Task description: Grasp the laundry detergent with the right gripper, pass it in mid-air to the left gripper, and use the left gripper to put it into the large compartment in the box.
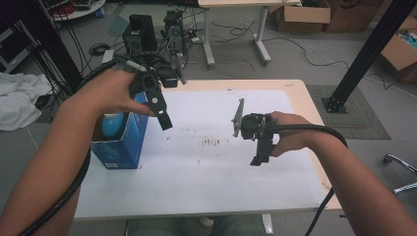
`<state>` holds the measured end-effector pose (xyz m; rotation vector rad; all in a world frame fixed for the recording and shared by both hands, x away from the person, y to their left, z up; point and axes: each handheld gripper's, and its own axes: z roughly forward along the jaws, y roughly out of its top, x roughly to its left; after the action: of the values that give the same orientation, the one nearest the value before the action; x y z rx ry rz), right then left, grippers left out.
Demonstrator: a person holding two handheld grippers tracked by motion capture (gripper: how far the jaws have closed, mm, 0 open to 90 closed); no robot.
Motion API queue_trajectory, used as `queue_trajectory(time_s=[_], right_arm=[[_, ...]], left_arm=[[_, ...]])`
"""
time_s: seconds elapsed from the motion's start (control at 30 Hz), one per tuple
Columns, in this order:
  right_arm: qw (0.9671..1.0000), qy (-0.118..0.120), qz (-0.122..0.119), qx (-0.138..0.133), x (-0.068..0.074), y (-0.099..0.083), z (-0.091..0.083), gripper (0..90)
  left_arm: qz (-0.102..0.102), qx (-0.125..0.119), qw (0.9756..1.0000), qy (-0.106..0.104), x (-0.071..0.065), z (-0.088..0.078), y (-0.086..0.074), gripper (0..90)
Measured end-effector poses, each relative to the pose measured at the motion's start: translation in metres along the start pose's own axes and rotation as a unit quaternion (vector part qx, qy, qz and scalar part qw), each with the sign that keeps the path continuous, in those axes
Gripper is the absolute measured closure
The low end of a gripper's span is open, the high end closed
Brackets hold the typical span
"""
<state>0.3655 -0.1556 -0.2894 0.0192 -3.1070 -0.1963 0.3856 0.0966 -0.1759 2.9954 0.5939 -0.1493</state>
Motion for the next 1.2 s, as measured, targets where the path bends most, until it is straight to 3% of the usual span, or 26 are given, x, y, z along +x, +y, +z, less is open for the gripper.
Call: queue_trajectory(time_s=[0.13,0.43,0.73,1.2], right_arm=[[1.0,0.0,0.003,-0.001,0.0,0.0,-0.001,0.0],[1.0,-0.001,0.003,0.002,-0.004,-0.001,-0.002,0.0],[1.0,0.0,0.007,0.004,-0.008,-0.002,-0.005,0.0],[0.9999,-0.001,0.007,0.008,-0.007,0.001,-0.005,0.0]], left_arm=[[0.052,0.038,0.9979,0.002,-0.011,0.008,0.008,0.1],[0.103,0.058,0.9926,-0.027,-0.02,0.031,0.019,0.1],[0.11,0.055,0.9917,-0.038,-0.015,0.041,0.021,0.1],[0.111,0.046,0.9918,-0.044,-0.014,0.042,0.017,0.1]])
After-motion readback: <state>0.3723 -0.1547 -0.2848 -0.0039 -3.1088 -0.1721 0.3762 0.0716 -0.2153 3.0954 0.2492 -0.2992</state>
